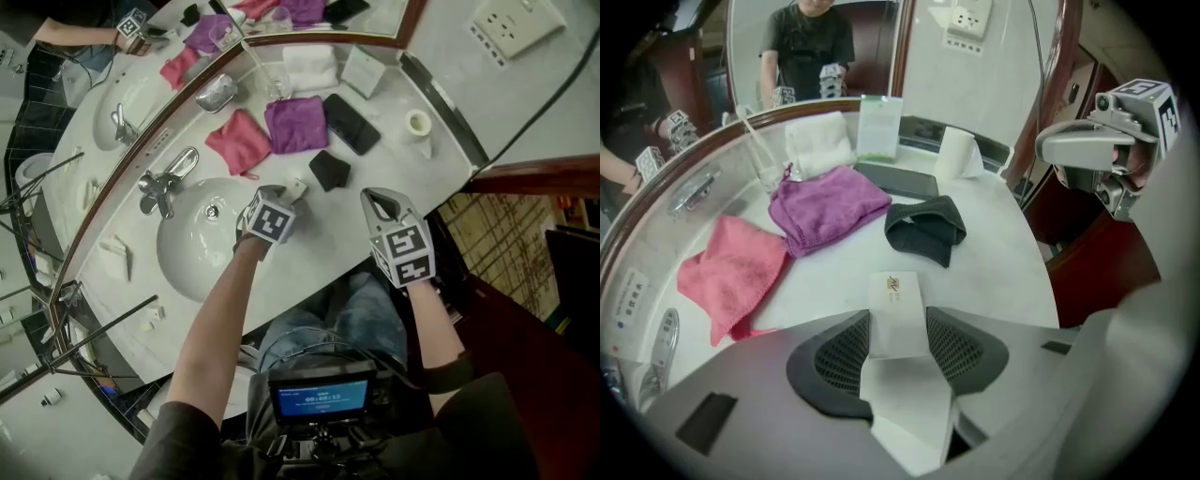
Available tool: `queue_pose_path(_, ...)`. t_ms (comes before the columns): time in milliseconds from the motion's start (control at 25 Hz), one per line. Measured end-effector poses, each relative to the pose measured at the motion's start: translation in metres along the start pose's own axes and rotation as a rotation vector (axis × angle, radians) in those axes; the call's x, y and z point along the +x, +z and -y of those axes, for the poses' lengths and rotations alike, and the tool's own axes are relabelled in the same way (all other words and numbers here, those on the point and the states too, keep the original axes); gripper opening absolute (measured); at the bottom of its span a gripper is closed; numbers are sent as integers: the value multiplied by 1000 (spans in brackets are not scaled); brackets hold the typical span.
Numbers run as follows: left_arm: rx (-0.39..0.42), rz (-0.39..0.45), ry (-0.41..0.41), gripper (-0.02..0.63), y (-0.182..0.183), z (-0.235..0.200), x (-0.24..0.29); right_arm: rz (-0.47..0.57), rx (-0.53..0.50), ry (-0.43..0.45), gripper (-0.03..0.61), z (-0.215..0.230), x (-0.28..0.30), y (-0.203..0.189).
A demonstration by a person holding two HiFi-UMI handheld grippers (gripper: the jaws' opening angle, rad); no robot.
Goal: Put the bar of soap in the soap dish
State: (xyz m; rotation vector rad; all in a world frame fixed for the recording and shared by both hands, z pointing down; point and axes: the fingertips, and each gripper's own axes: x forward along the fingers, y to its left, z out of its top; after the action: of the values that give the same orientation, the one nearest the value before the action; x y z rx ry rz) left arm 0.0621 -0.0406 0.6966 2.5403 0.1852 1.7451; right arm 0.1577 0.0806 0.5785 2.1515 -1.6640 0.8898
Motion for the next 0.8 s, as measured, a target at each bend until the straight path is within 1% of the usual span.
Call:
queue_pose_path(200,-76,77,-11,187,17,-4,-12,0,-3,18,17,-5,6,8)
queue_pose_path(480,-141,133,-10,183,33,-19,-33,-5,-36,57,17,-14,14,25)
queue_pose_path(520,-163,148,-12,183,35,-21,-37,-4,-43,64,17,-16,16,28)
queue_pose_path(600,-233,190,-24,181,41,-26,-45,-4,-59,81,17,-20,18,34)
queue_pose_path(720,-354,280,-48,181,54,-35,-61,-8,-81,107,17,-29,20,43)
queue_pose_path(800,-420,337,-57,181,63,-41,-72,-11,-97,126,17,-36,22,48)
